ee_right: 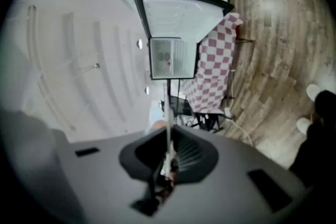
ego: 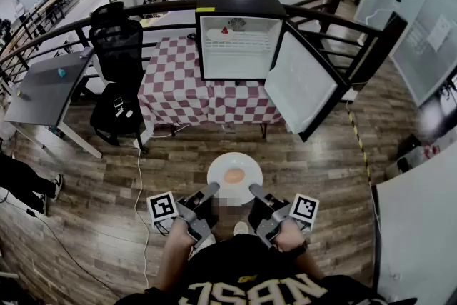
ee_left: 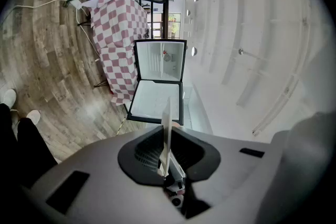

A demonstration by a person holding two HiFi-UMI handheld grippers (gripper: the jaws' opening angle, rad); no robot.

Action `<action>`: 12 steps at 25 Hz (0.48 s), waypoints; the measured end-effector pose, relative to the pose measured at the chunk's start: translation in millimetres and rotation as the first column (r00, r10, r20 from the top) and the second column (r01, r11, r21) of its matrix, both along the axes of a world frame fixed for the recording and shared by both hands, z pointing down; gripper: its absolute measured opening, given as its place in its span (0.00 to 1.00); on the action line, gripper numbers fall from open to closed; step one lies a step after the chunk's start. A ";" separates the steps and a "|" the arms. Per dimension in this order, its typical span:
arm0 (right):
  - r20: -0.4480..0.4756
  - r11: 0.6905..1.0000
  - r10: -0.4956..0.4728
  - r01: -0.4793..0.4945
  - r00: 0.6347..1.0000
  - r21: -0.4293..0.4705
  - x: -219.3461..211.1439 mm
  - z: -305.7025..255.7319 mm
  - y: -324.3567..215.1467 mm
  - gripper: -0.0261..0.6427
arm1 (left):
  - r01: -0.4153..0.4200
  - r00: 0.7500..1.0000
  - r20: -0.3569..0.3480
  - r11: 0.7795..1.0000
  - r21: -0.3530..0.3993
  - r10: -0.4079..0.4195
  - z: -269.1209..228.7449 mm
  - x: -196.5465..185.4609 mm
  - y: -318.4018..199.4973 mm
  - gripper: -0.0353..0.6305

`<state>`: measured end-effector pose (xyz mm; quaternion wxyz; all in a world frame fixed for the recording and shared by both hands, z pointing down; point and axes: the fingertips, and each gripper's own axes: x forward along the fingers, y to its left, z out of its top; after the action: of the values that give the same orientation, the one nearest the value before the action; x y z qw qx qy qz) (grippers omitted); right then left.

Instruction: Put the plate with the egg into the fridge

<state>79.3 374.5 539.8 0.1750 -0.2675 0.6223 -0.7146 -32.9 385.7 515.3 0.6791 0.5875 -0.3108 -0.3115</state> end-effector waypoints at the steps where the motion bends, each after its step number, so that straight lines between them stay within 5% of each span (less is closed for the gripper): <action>1: 0.006 1.000 -0.008 0.008 1.000 0.004 1.1 -1.0 -5.6 0.09 | 0.012 1.000 0.007 1.000 0.006 -0.012 -0.6 1.5 -4.9 0.12; 12: 0.057 0.999 -0.011 0.008 0.998 0.053 48.0 -6.7 -49.8 0.09 | 0.068 0.998 -0.012 0.998 -0.007 -0.068 3.0 50.4 -49.2 0.12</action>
<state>127.2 324.7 533.1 0.1964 -0.2395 0.6369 -0.7060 17.5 336.6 518.3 0.6719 0.5726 -0.3272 -0.3369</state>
